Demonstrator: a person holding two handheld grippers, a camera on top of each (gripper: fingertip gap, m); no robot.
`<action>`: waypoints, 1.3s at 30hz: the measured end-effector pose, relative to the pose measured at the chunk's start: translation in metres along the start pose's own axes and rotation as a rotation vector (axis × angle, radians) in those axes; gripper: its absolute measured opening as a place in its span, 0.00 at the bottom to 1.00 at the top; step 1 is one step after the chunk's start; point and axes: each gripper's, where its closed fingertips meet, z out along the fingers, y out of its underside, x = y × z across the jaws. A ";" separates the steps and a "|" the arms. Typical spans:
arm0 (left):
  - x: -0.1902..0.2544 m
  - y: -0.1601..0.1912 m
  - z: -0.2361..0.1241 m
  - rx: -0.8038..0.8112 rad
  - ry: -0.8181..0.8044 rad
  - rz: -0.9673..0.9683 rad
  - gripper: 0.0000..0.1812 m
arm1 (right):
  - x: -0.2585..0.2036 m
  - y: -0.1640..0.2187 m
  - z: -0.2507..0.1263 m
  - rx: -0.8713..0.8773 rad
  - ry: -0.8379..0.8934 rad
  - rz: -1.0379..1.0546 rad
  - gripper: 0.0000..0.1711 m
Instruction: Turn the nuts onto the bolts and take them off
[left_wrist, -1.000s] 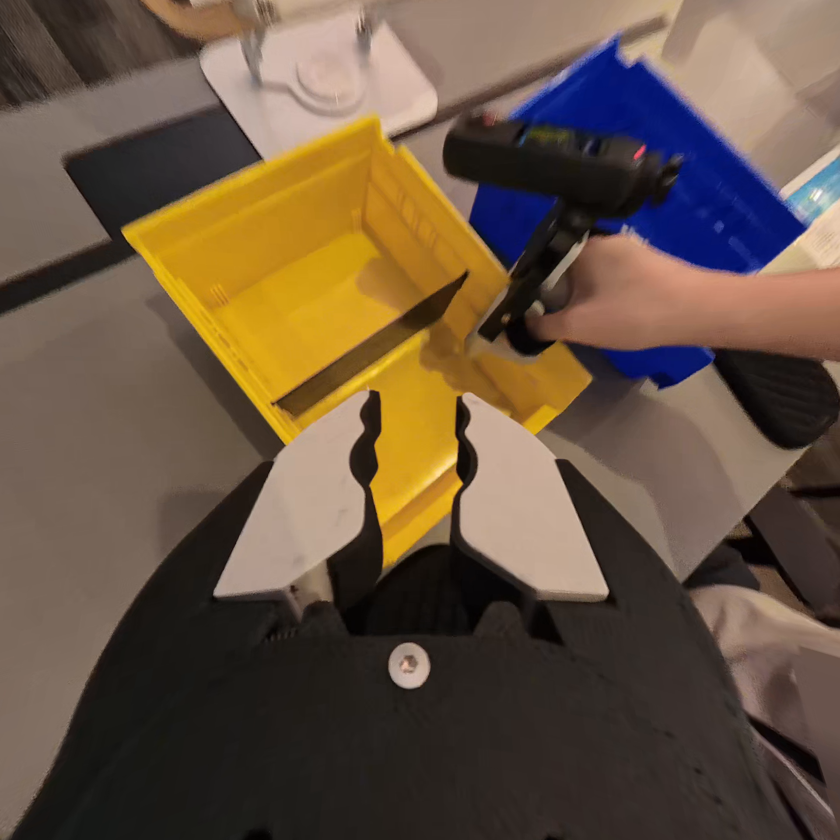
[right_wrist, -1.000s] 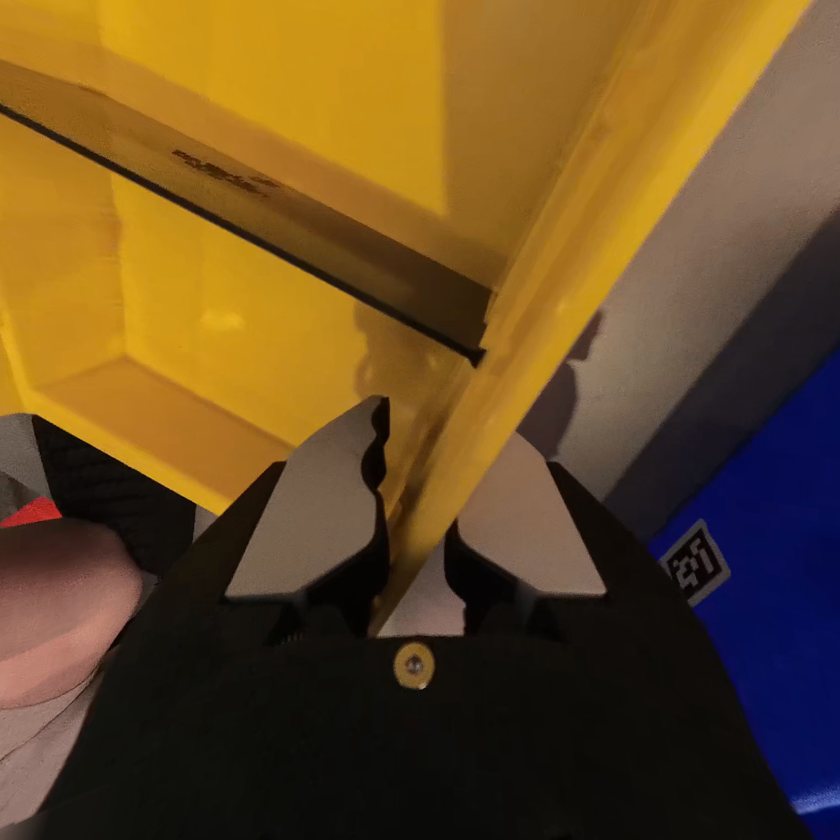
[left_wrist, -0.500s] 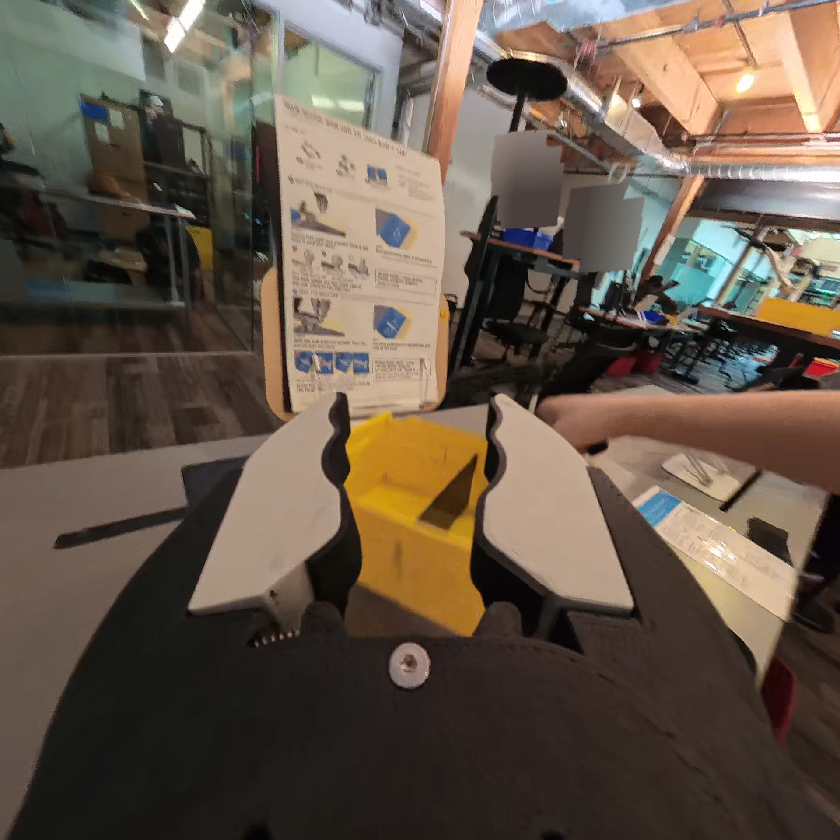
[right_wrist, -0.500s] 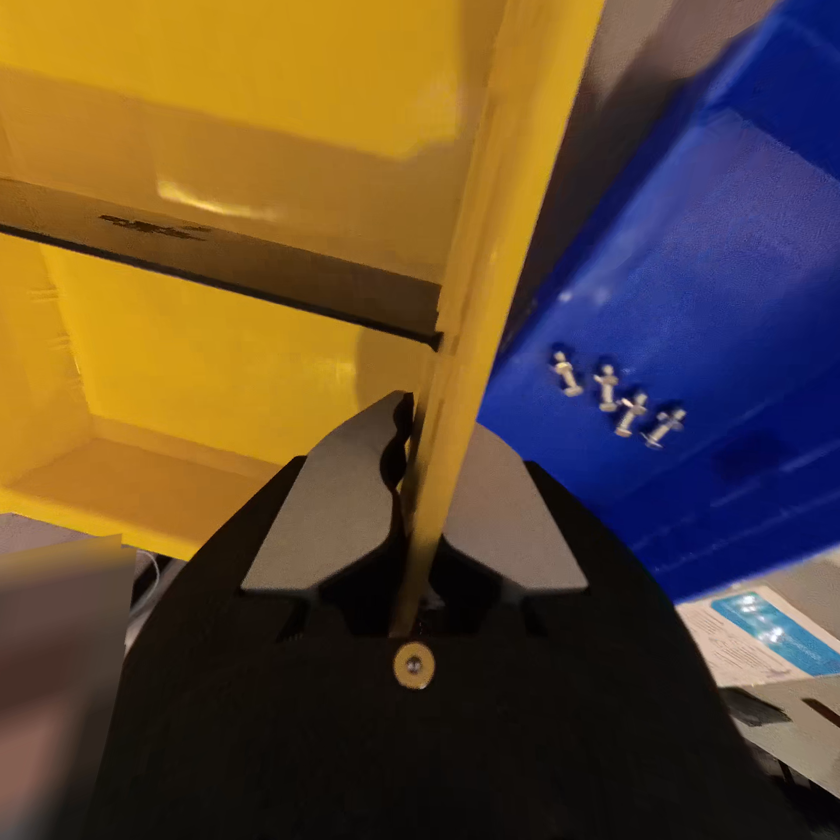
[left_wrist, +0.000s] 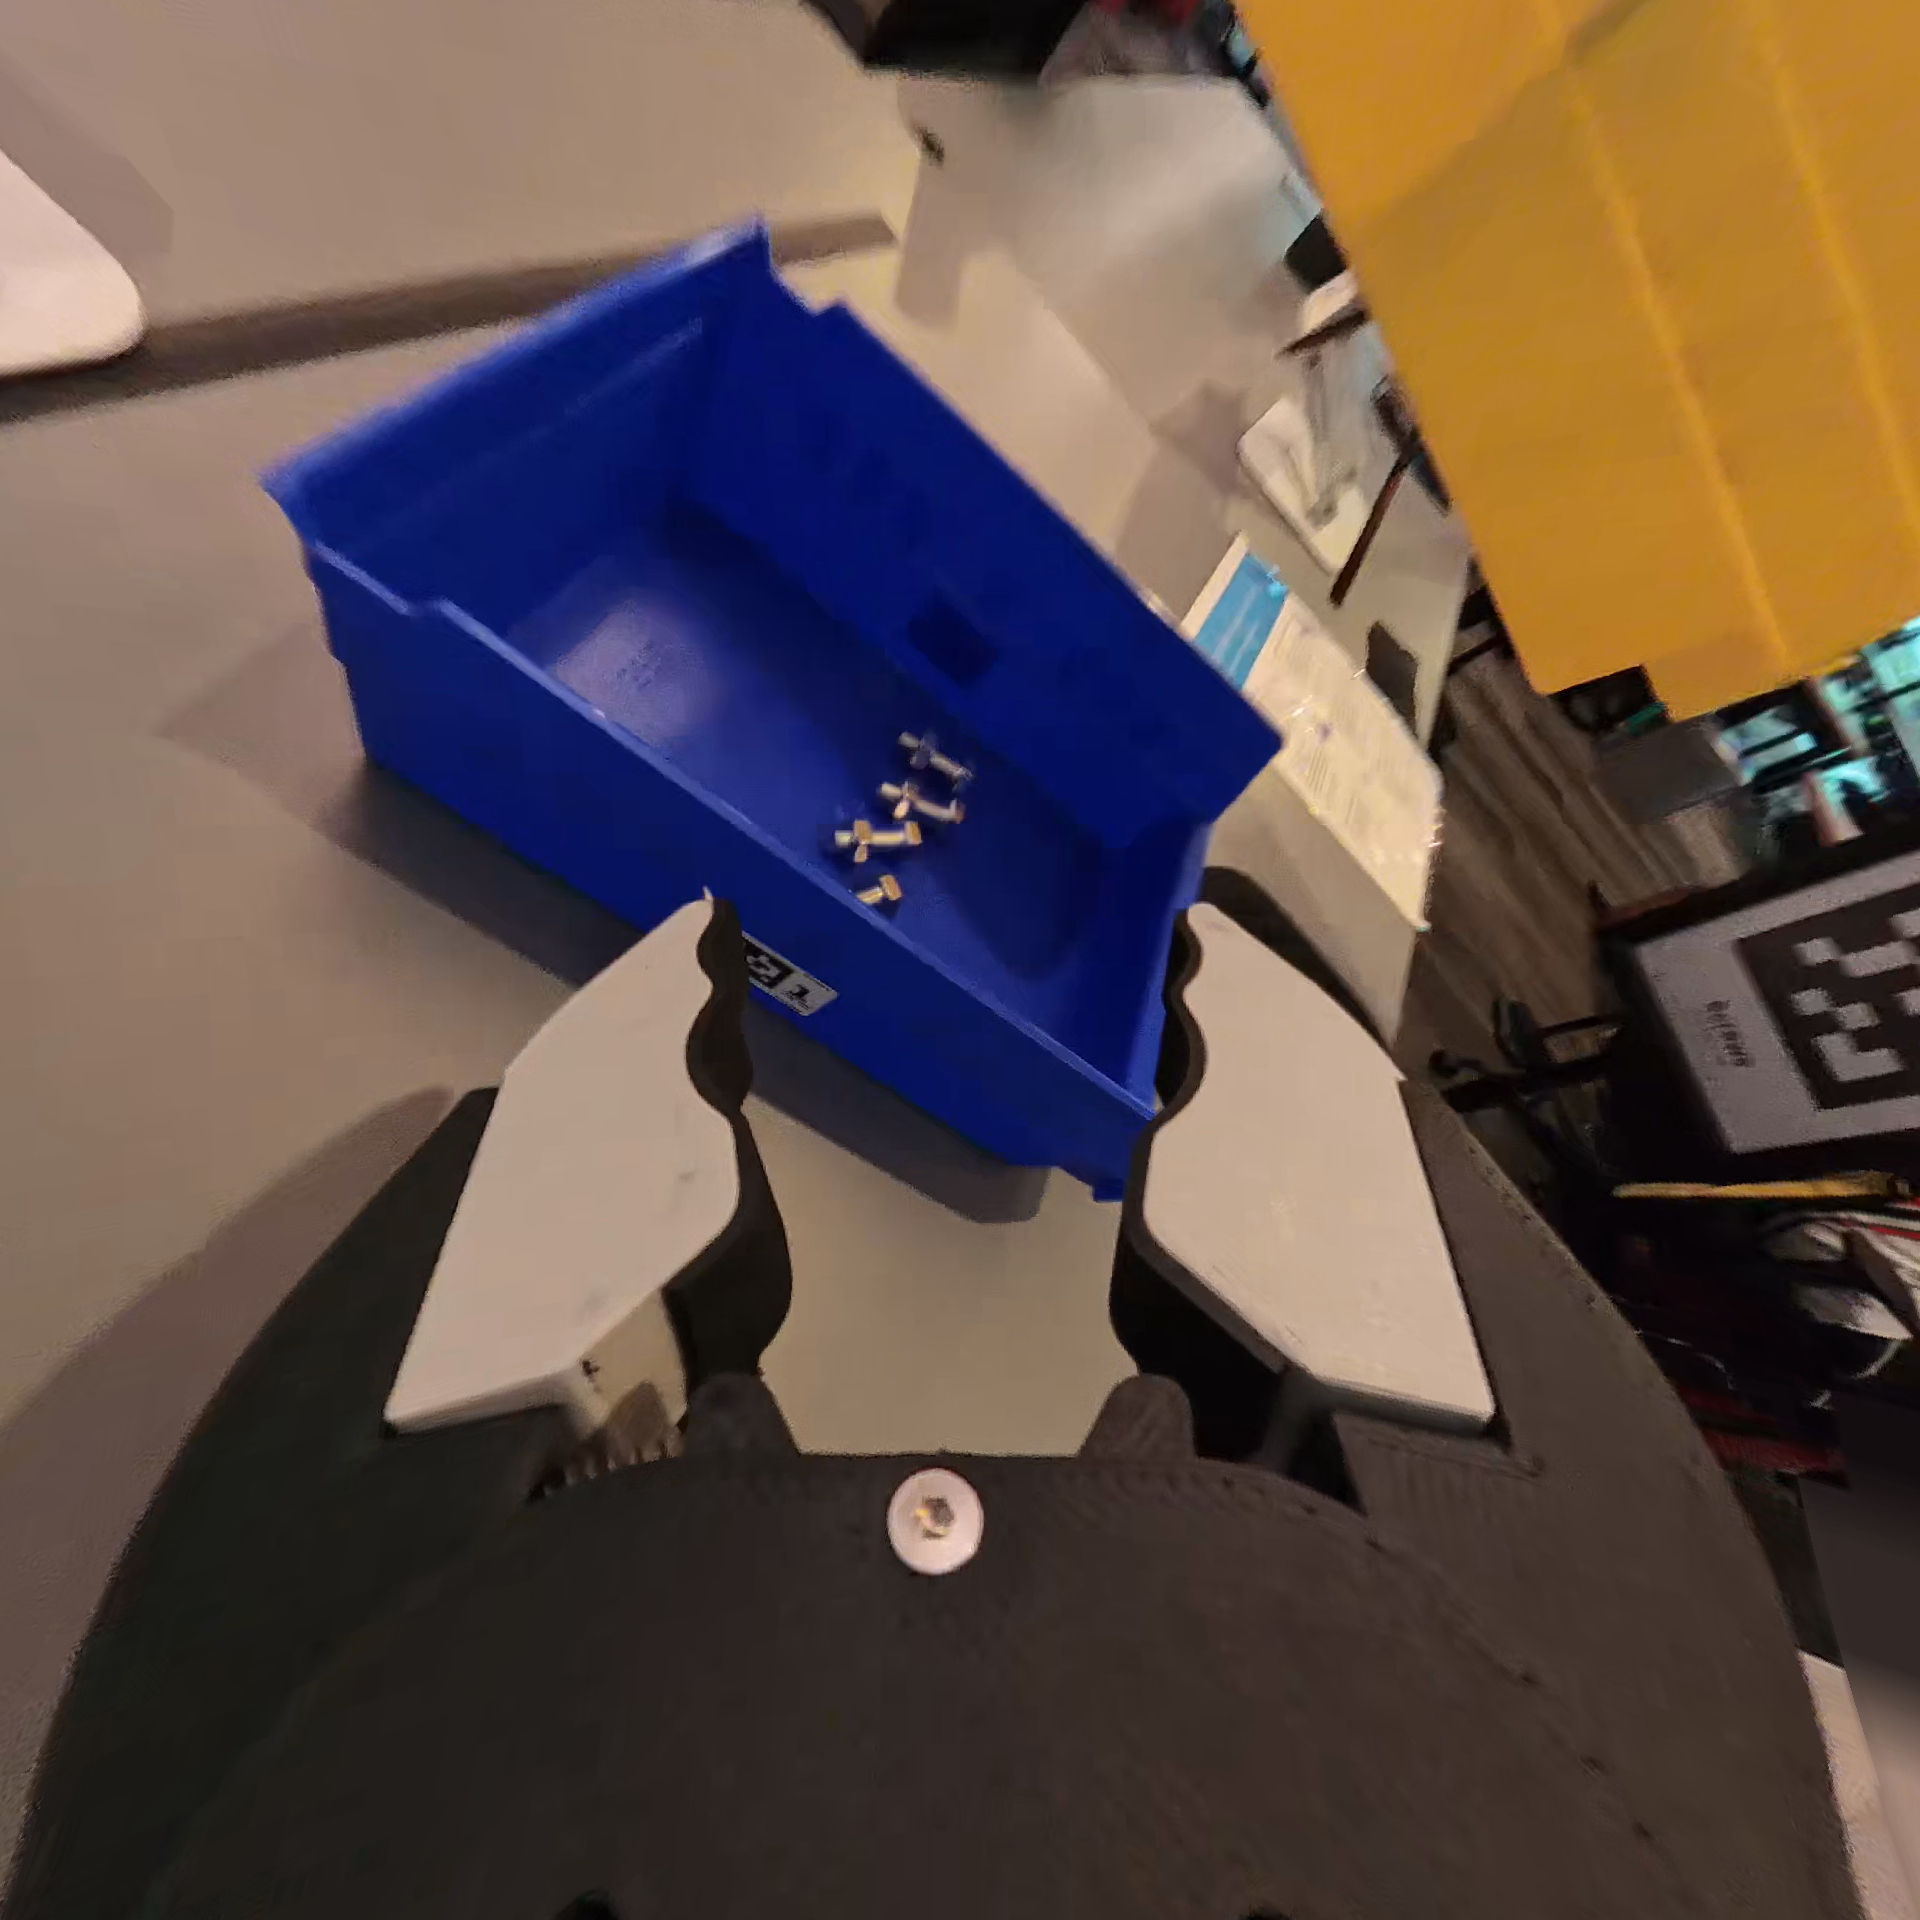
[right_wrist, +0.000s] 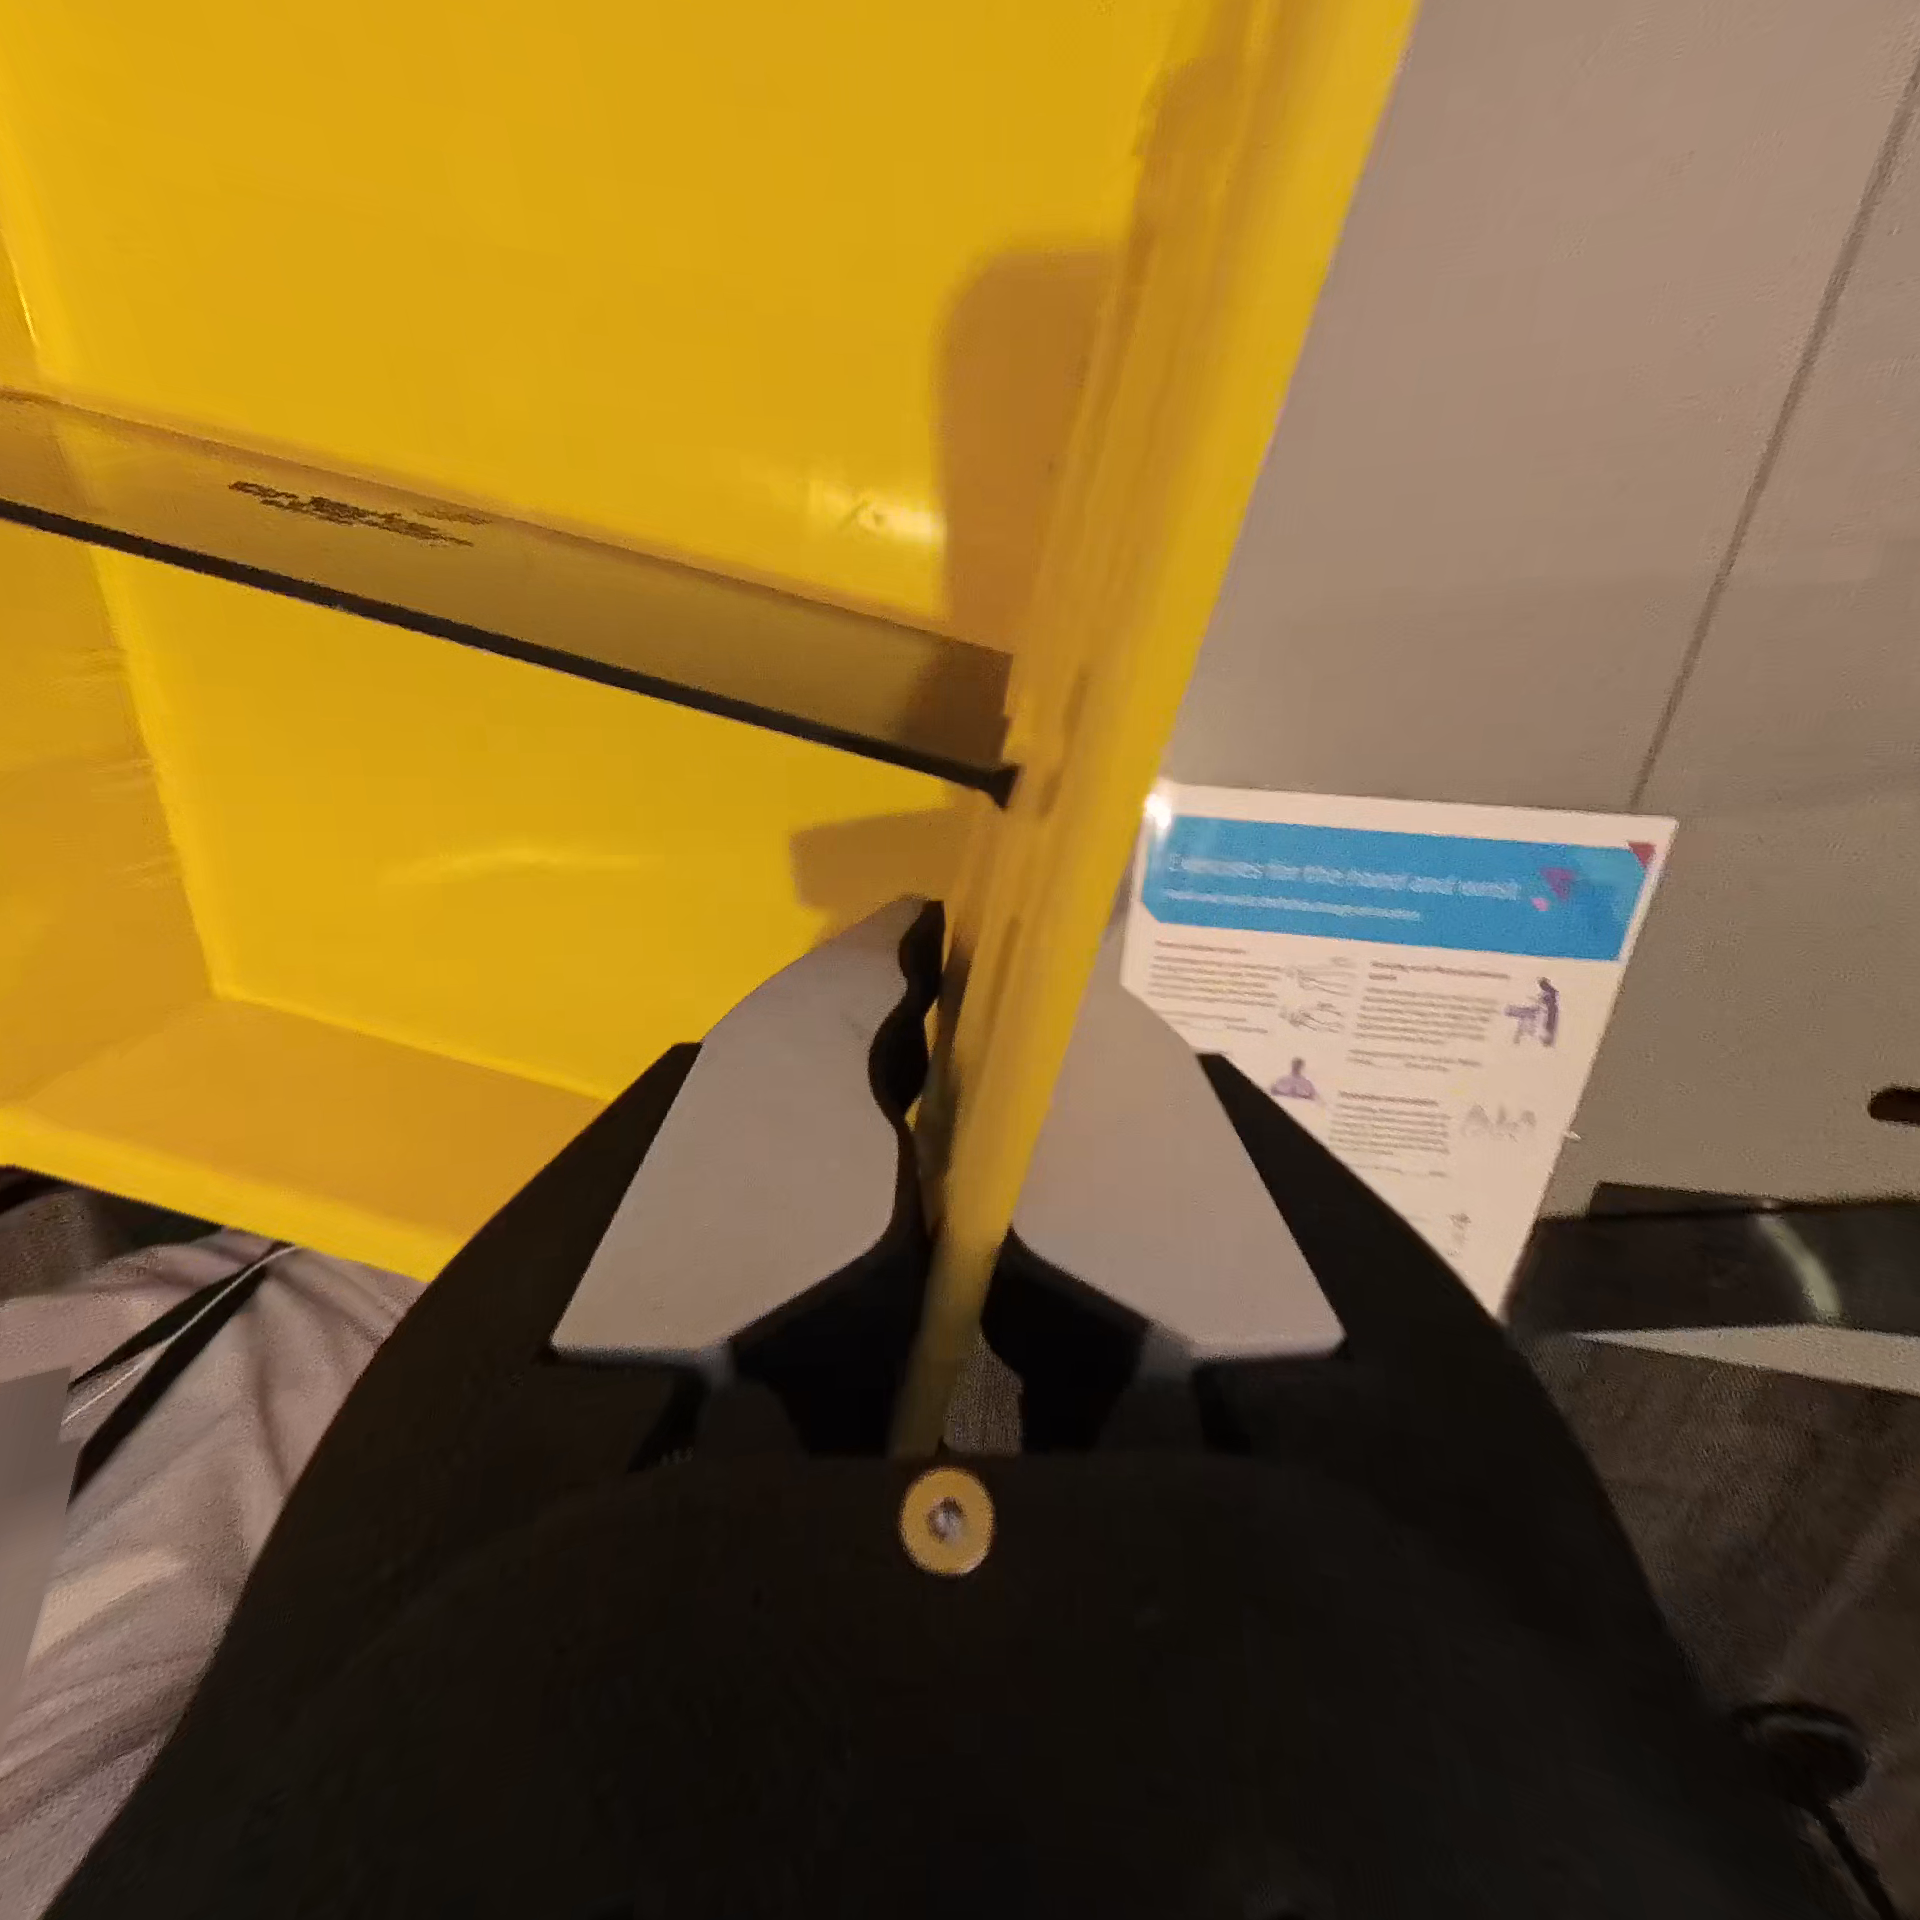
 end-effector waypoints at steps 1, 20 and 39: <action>-0.006 0.007 0.017 -0.028 -0.029 0.001 0.44 | 0.020 0.009 0.005 -0.008 0.037 0.024 0.02; -0.066 0.050 0.014 -0.364 -0.109 0.033 0.12 | 0.059 0.047 0.141 -0.225 0.167 -0.123 0.03; -0.231 0.092 -0.249 -0.086 -0.520 -0.407 0.05 | -0.050 0.037 0.213 -0.240 -0.029 -0.074 0.03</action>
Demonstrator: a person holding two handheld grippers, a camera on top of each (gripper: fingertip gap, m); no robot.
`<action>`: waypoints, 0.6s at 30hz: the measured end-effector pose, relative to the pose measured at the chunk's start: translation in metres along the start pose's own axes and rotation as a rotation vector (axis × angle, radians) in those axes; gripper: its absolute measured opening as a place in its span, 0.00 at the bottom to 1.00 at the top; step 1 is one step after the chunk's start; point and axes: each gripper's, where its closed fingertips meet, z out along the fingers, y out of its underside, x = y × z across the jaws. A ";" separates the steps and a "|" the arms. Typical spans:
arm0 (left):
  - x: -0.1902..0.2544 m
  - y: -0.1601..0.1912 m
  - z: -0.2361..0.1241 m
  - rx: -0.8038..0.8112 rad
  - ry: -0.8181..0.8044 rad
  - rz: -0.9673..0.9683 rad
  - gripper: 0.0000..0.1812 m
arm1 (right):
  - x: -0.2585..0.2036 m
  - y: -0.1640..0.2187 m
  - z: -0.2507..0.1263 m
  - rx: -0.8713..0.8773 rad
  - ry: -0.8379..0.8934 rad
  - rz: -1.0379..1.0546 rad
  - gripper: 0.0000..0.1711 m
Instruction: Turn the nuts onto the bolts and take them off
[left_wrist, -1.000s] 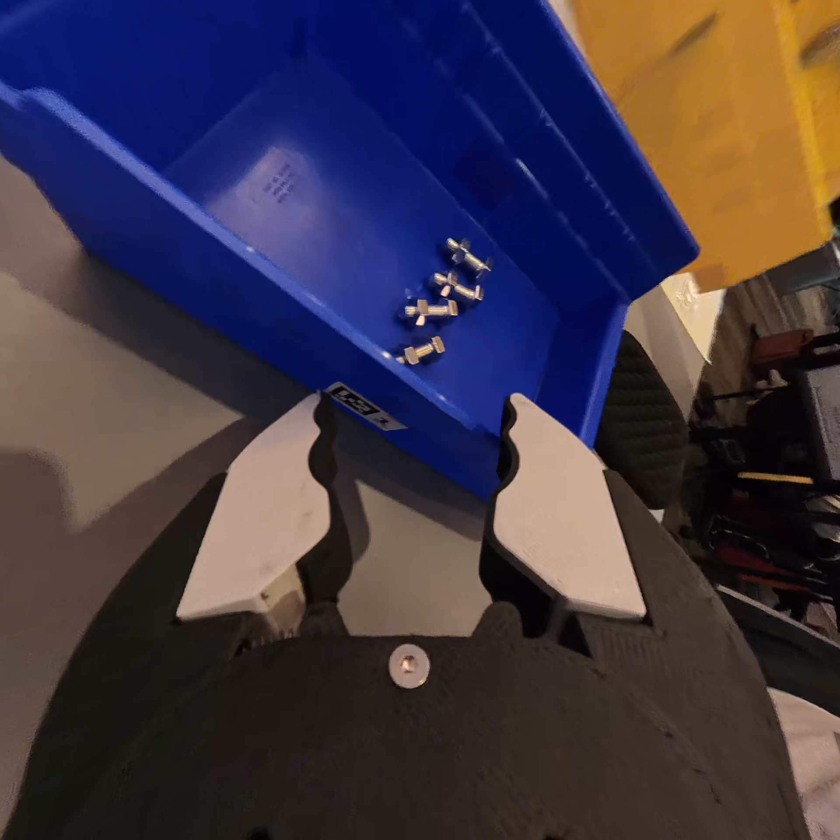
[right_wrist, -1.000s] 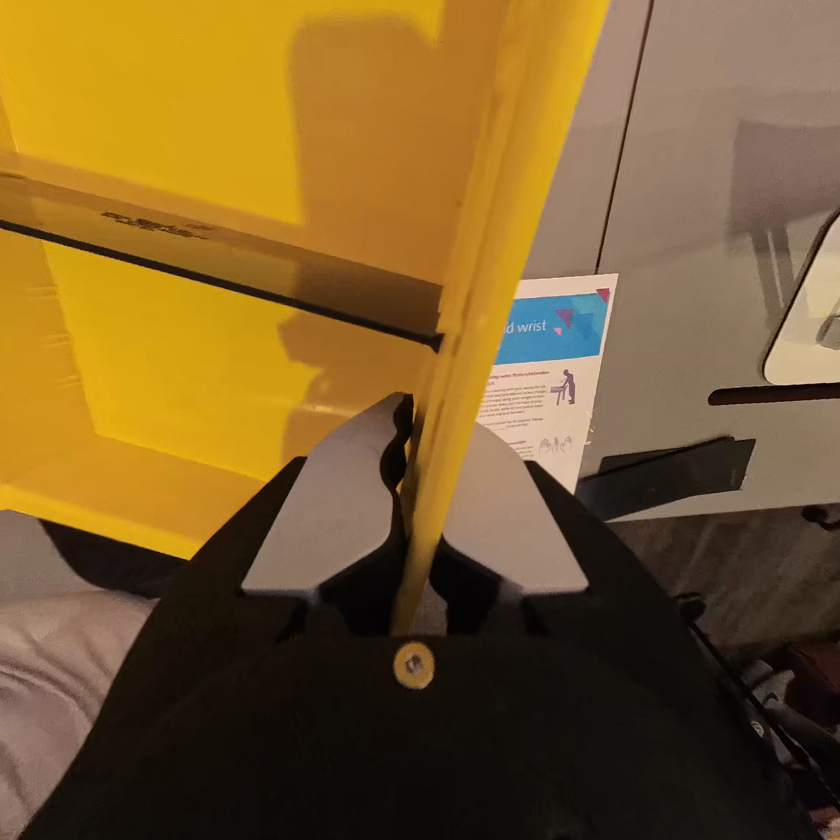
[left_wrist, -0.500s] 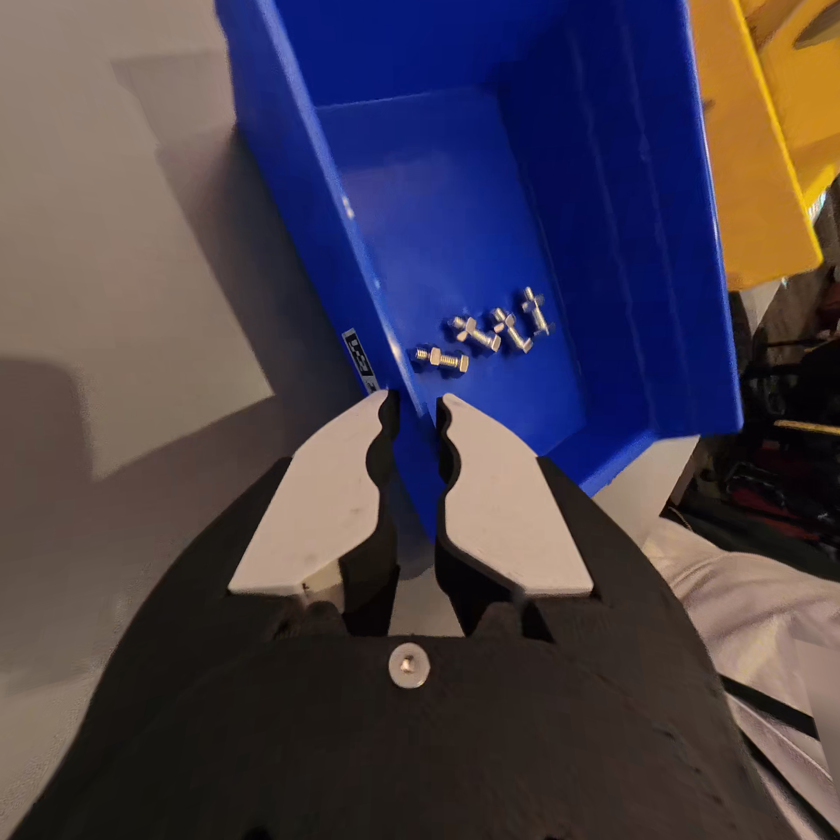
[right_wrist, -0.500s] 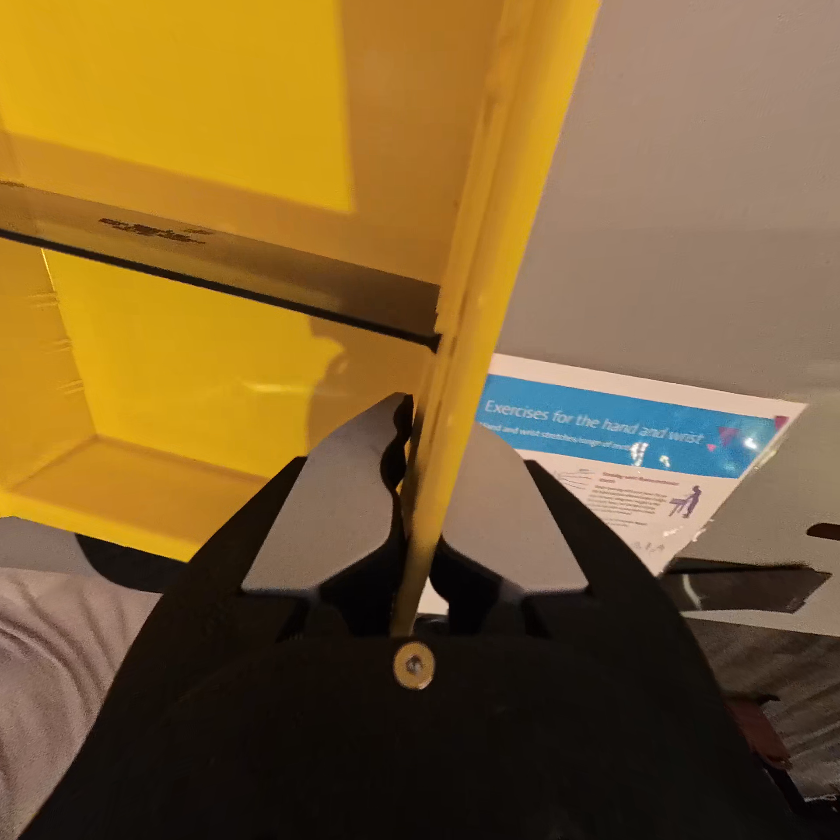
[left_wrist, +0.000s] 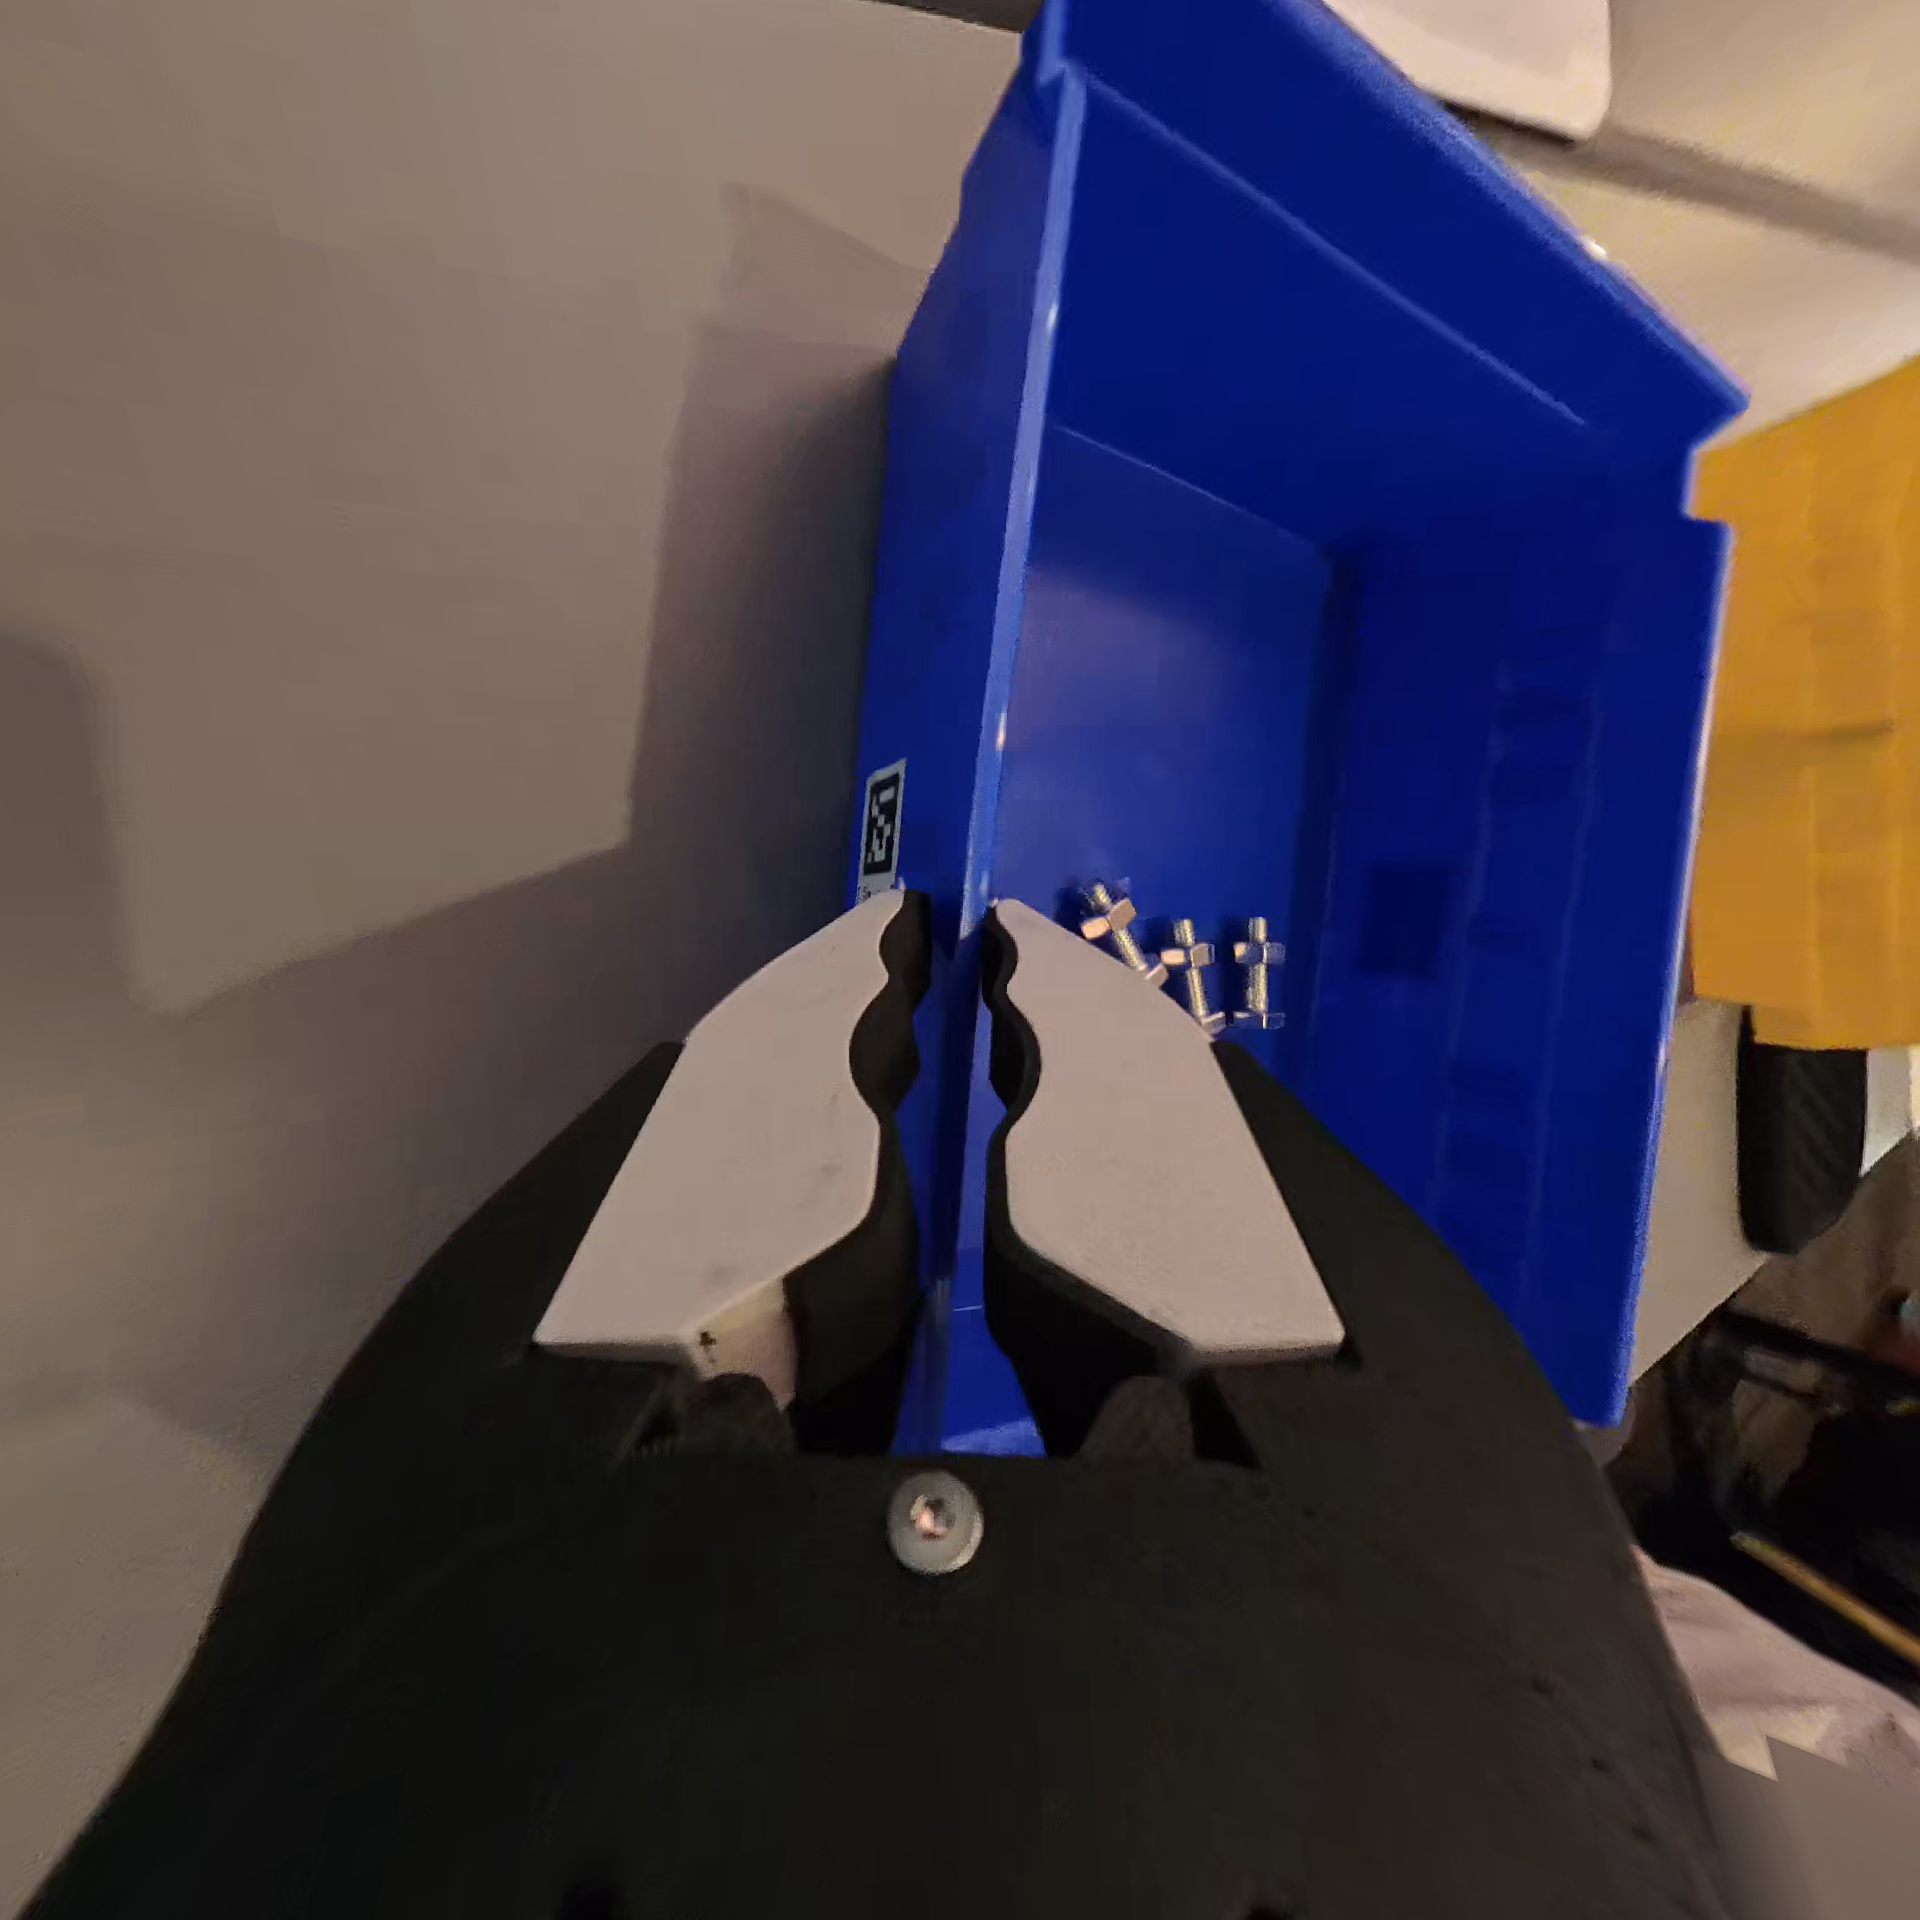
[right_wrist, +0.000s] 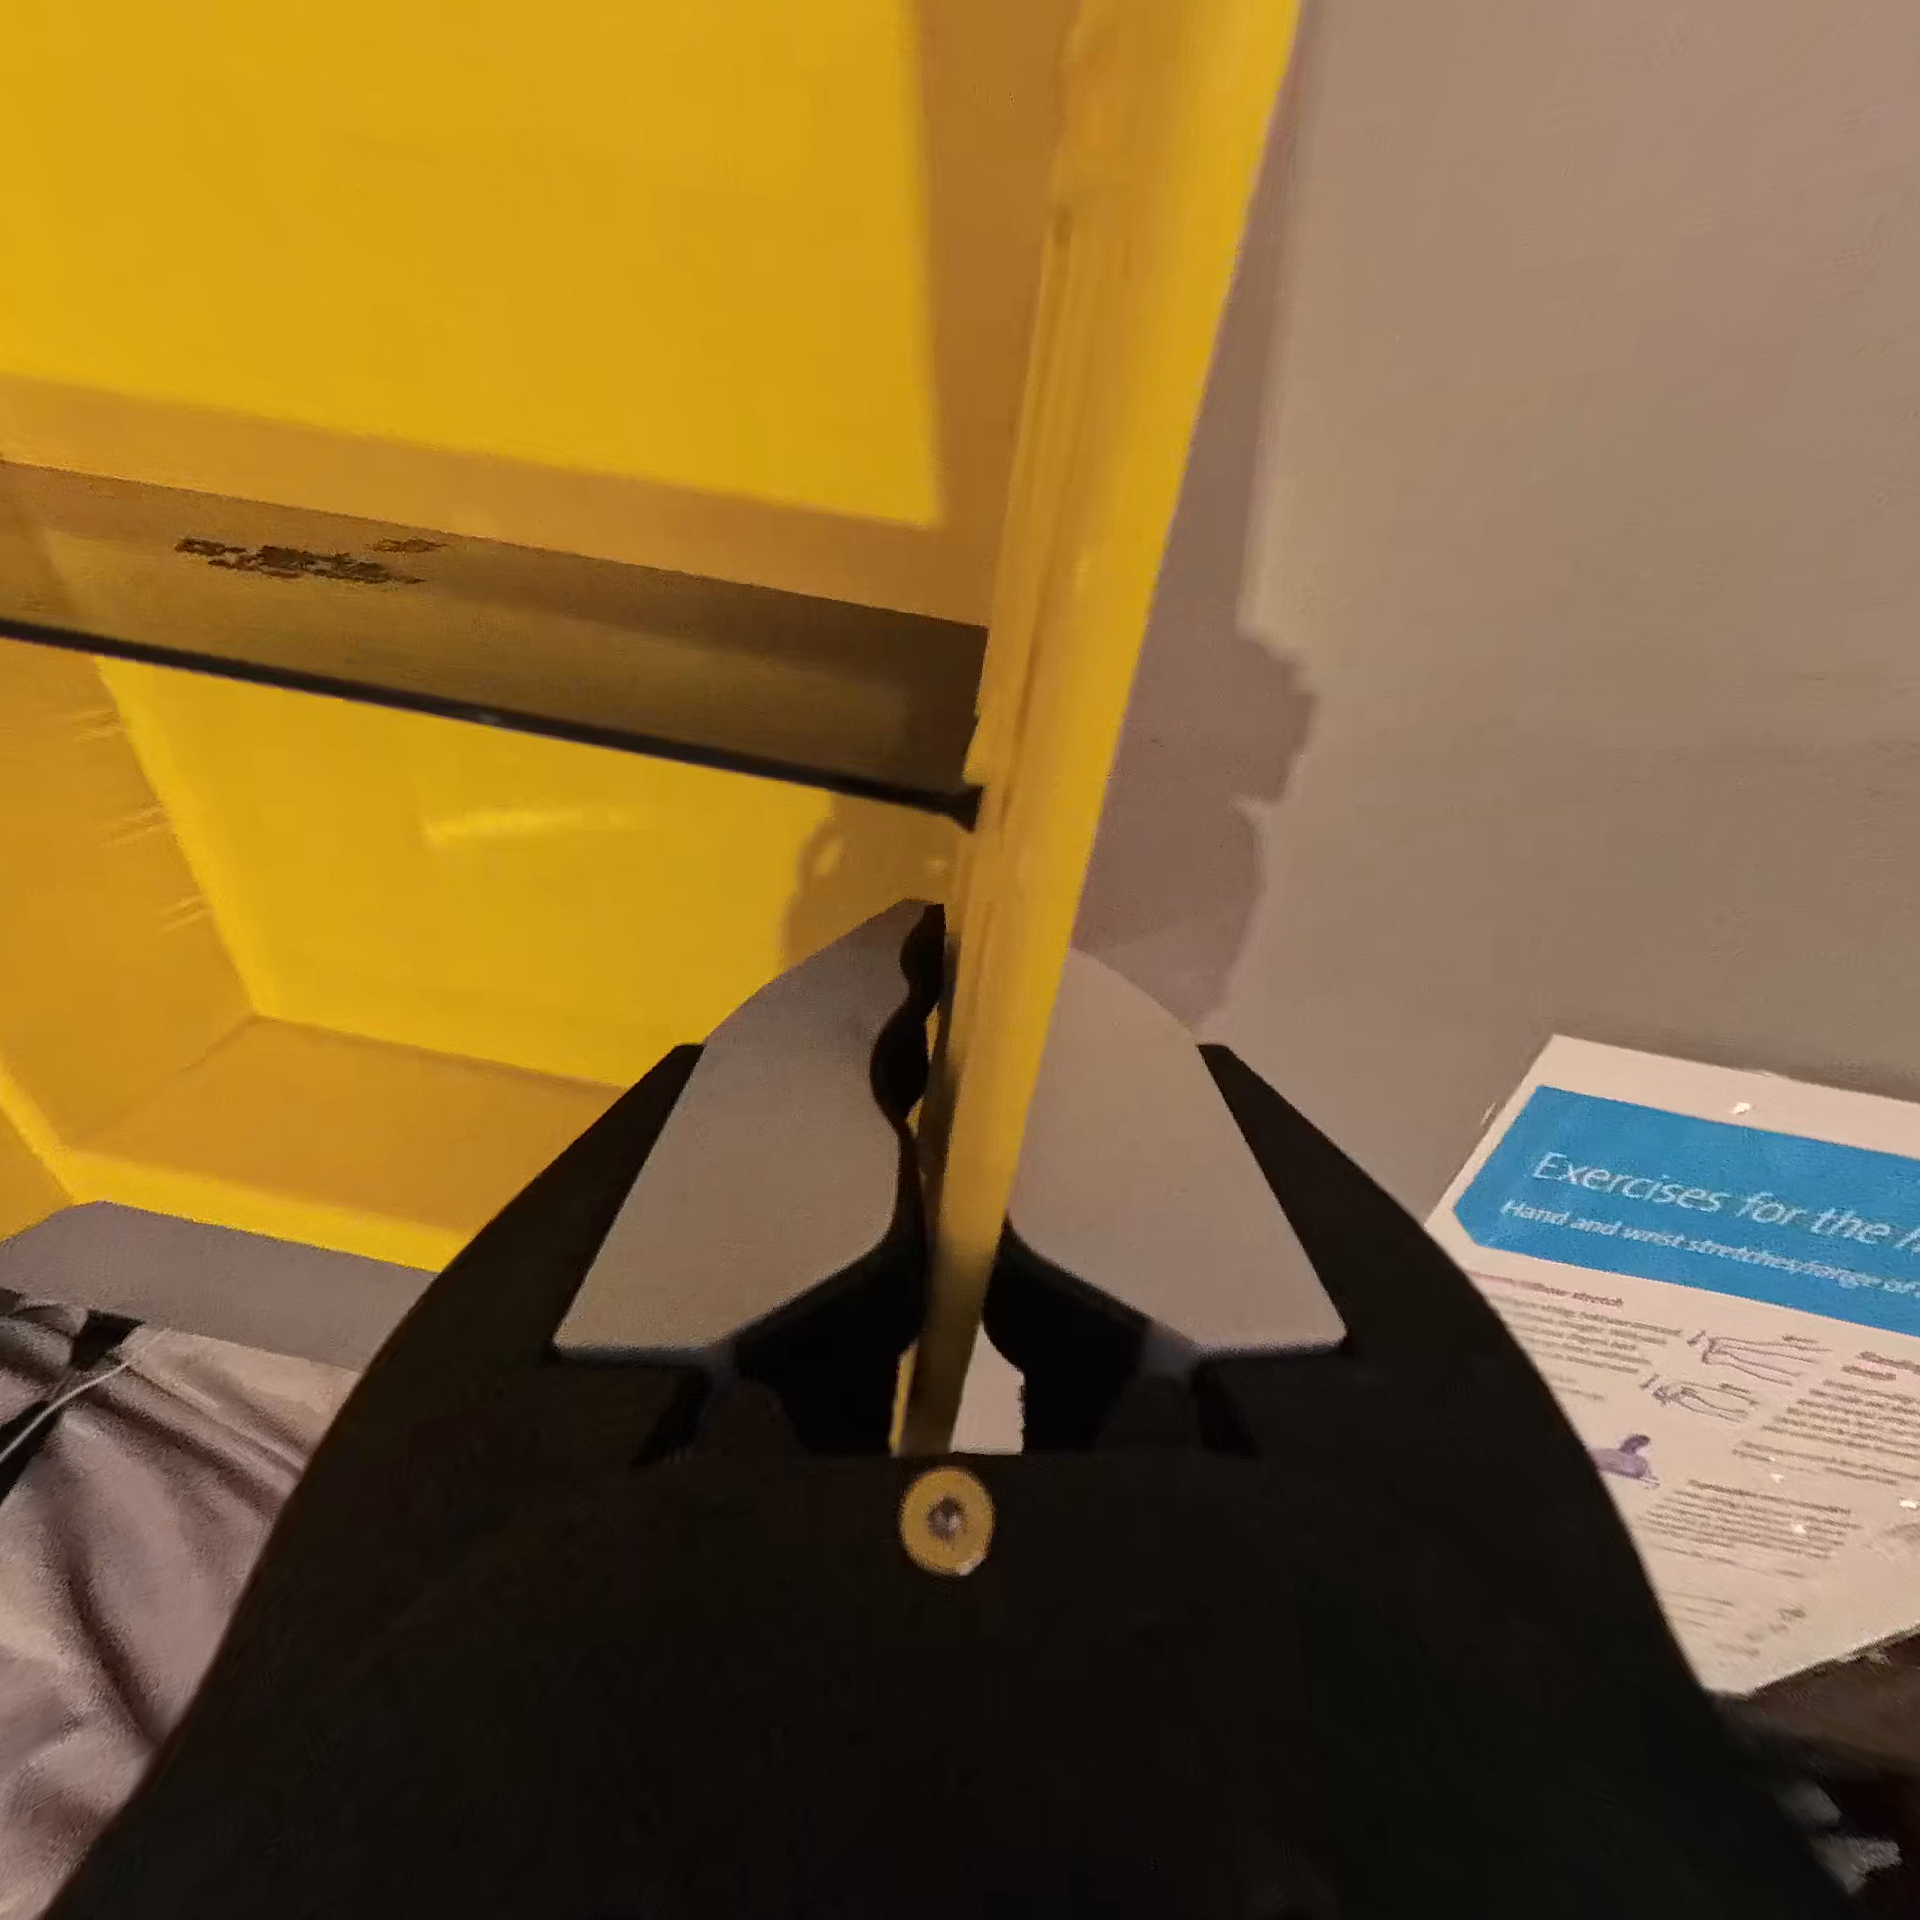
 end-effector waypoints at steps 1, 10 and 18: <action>-0.011 0.003 -0.008 0.025 -0.002 -0.041 0.05 | 0.003 0.000 0.000 0.000 0.003 0.013 0.03; -0.055 0.011 -0.039 0.111 -0.068 -0.120 0.06 | 0.056 0.002 -0.008 0.020 0.019 0.220 0.04; -0.055 0.005 -0.035 0.140 -0.029 -0.143 0.06 | 0.070 -0.002 -0.010 0.056 0.027 0.263 0.03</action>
